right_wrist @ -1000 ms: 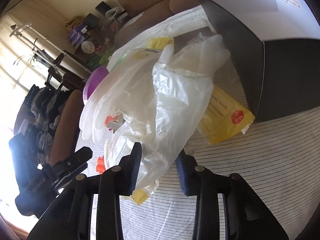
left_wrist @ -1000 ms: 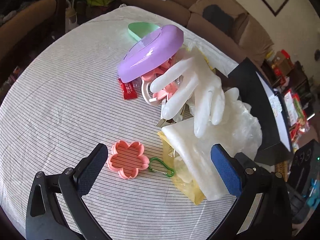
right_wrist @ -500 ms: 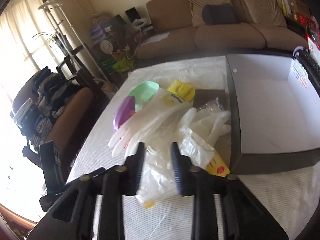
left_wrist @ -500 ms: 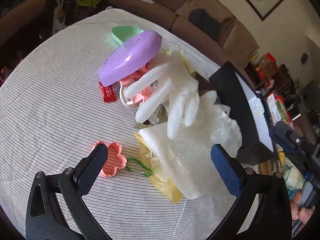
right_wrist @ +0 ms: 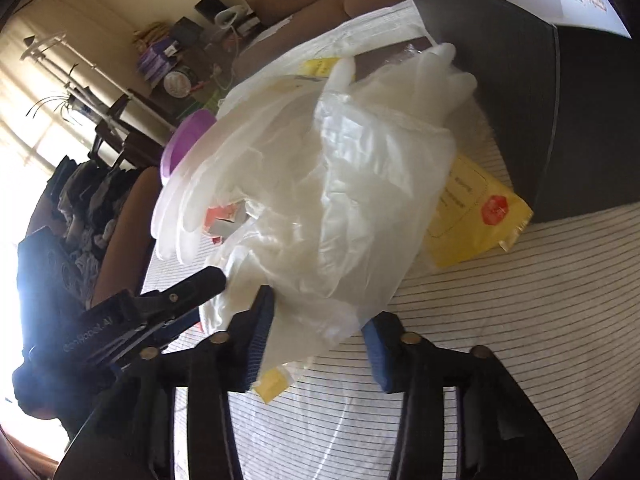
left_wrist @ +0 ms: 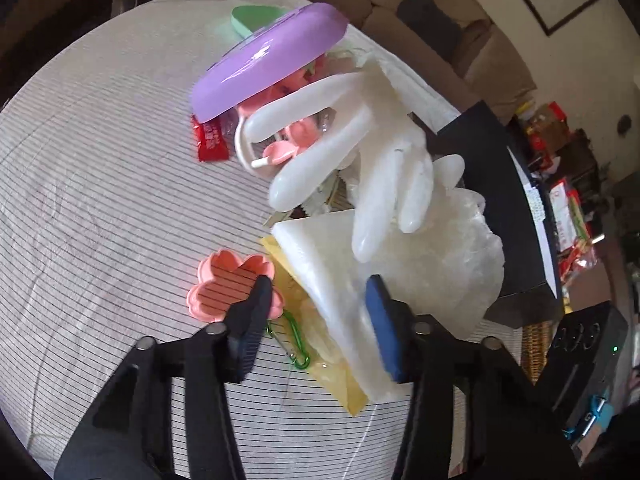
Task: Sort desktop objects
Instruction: 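Close the right gripper on the white plastic bag and lift it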
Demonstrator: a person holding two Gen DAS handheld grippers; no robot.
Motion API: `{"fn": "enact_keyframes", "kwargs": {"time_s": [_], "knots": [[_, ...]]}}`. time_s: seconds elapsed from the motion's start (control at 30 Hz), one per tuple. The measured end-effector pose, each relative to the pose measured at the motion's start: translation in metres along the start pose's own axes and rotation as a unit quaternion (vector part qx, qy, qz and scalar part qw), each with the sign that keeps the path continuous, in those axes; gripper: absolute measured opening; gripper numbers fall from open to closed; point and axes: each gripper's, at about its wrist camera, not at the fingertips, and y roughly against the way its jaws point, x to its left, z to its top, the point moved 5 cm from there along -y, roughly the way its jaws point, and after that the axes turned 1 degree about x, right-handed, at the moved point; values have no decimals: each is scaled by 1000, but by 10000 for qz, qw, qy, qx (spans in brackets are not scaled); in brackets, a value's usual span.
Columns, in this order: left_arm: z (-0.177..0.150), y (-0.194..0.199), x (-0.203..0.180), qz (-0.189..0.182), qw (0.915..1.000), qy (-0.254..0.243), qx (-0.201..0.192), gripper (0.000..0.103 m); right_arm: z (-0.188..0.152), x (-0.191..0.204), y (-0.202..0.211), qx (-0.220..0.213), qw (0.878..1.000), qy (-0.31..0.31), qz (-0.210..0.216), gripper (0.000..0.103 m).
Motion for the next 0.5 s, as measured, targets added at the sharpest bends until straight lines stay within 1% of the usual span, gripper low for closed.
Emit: {"fn": "enact_keyframes", "kwargs": {"time_s": [0.07, 0.1, 0.13, 0.23, 0.27, 0.3, 0.37, 0.43, 0.5], "knots": [[0, 5, -12, 171, 9994, -282, -114, 21, 2, 13, 6, -79, 9993, 338, -118, 21], [0, 9, -18, 185, 9989, -396, -194, 18, 3, 19, 11, -169, 9983, 540, -166, 18], [0, 14, -22, 104, 9985, -459, -275, 13, 5, 26, 17, -281, 9968, 723, -185, 17], [3, 32, -33, -335, 9973, -470, -449, 8, 11, 43, 40, -598, 9916, 1131, -196, 12], [5, 39, -38, -519, 9960, -478, -548, 6, 15, 50, 49, -689, 9897, 1242, -166, 11], [8, 48, -43, -681, 9942, -501, -665, 5, 17, 55, 58, -780, 9877, 1343, -174, 11], [12, 68, -53, -1019, 9892, -604, -867, 5, 24, 65, 78, -913, 9850, 1465, -78, 10], [16, 83, -64, -1400, 9834, -645, -958, 5, 32, 75, 99, -1052, 9830, 1503, 68, 9], [18, 94, -74, -1699, 9776, -674, -1045, 5, 40, 83, 122, -1216, 9808, 1502, 249, 9]]}}
